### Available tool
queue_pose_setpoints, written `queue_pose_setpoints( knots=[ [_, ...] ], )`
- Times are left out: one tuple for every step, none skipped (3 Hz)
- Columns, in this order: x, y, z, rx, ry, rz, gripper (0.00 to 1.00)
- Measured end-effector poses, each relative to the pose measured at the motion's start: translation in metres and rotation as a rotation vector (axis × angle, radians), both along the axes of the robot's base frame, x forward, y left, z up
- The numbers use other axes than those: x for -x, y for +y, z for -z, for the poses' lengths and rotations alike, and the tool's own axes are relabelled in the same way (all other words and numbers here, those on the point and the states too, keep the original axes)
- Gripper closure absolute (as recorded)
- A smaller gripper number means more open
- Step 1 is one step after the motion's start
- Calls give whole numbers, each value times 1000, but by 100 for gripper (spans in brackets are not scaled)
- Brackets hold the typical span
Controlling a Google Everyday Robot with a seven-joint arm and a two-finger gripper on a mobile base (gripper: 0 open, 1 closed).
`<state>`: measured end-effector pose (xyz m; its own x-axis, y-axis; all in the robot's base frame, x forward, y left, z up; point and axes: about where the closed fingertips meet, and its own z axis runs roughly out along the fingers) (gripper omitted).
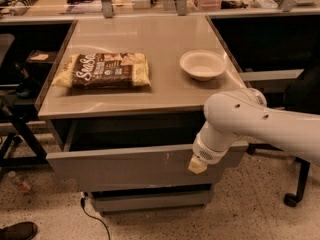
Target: Close top drawer
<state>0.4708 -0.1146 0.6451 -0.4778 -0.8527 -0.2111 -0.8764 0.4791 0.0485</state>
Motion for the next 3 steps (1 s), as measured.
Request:
queue_pose_setpoints(
  knots=[
    [0, 0, 0, 0, 0, 0, 82],
    [0, 0, 0, 0, 0, 0, 57],
    [0, 0, 0, 0, 0, 0, 34]
  ],
)
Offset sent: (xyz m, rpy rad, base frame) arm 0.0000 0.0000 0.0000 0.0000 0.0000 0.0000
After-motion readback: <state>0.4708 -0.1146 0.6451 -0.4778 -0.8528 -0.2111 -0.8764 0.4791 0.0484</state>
